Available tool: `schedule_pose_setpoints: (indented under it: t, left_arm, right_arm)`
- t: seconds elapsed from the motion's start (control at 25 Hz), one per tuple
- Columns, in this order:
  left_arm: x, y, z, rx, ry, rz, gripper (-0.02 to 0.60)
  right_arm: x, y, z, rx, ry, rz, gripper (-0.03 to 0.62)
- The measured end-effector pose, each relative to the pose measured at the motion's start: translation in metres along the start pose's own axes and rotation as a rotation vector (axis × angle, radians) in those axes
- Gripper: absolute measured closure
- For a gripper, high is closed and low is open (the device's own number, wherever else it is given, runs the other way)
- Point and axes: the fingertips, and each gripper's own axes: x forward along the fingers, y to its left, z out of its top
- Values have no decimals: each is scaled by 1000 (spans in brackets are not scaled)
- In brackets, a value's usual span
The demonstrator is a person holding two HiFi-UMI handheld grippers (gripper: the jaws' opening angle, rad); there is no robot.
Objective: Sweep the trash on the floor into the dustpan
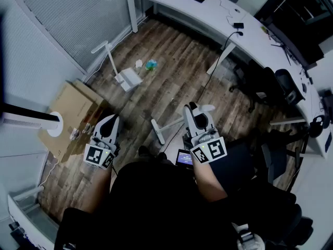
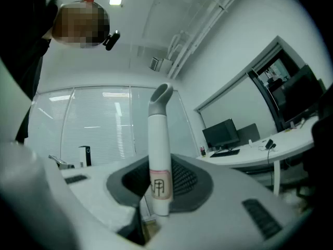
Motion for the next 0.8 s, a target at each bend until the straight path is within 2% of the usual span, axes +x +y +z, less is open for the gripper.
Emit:
schedule_pose_setpoints:
  t: [0.24,0.44,0.6,0.8]
  left_arm:
    - [2,-25,-6,6,-40,13,586]
    - [-6,-32,-5,-36,-73,18,587]
    - [-13,-34,11,-21,-119,31,587]
    - [-18,-40,21,-8,-127,36,587]
  right_arm:
    - [-17,-17,8,-51,-60,1,516]
    - [-31,-13,7,-79,-12,-9,516]
    - [-39,-10,11,-111,5,4,516]
    - [-53,-20,15,-130,27,-19,516]
